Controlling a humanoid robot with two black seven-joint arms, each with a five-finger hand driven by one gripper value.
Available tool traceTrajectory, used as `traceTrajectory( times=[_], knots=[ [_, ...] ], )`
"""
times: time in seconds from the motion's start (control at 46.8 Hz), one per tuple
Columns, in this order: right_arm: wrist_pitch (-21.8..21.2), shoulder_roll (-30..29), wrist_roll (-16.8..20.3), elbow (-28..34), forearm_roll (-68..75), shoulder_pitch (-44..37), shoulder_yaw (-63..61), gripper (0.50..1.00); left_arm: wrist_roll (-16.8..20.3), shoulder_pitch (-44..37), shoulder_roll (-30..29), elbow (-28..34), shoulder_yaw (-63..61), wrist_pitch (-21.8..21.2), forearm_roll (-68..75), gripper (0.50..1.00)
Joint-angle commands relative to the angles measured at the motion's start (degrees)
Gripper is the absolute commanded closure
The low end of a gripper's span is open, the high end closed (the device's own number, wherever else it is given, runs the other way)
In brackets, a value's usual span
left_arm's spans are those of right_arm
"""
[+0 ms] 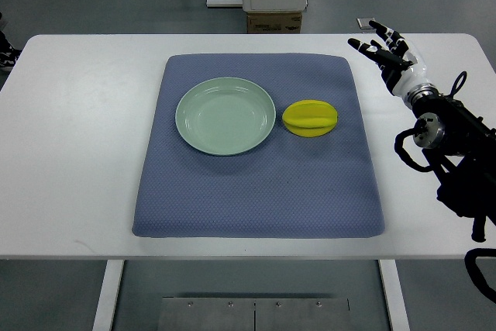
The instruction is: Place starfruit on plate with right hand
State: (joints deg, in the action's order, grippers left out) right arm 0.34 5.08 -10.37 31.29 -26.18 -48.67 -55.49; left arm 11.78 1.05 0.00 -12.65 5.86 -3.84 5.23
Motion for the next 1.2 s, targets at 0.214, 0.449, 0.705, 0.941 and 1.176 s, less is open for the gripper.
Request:
traceTrajectory(
  times=[0.214, 0.449, 0.705, 0.941, 1.176],
  knots=[
    [-2.8, 0.3, 0.0, -0.1, 0.7, -0.1, 2.3, 0.500, 0.0, 0.0, 0.0, 0.0, -0.1, 0.0, 0.0, 0.500],
    [-3.4, 0.9, 0.2, 0.3, 0.7, 0.2, 2.4, 0.500, 0.0, 0.0, 0.0, 0.0, -0.1, 0.0, 0.0, 0.500],
    [-7.5, 1.0, 0.0, 0.3, 0.6, 0.4, 2.6, 0.500, 0.0, 0.0, 0.0, 0.0, 0.0, 0.0, 0.0, 0.500],
    [-7.9, 1.8, -0.3, 0.6, 0.6, 0.4, 5.8, 0.500, 0.0, 0.0, 0.0, 0.0, 0.0, 0.0, 0.0, 0.500],
    [-13.1, 5.2, -3.3, 3.2, 0.4, 0.6, 12.6, 0.500, 0.0, 0.0, 0.0, 0.0, 0.0, 0.0, 0.0, 0.500]
  ],
)
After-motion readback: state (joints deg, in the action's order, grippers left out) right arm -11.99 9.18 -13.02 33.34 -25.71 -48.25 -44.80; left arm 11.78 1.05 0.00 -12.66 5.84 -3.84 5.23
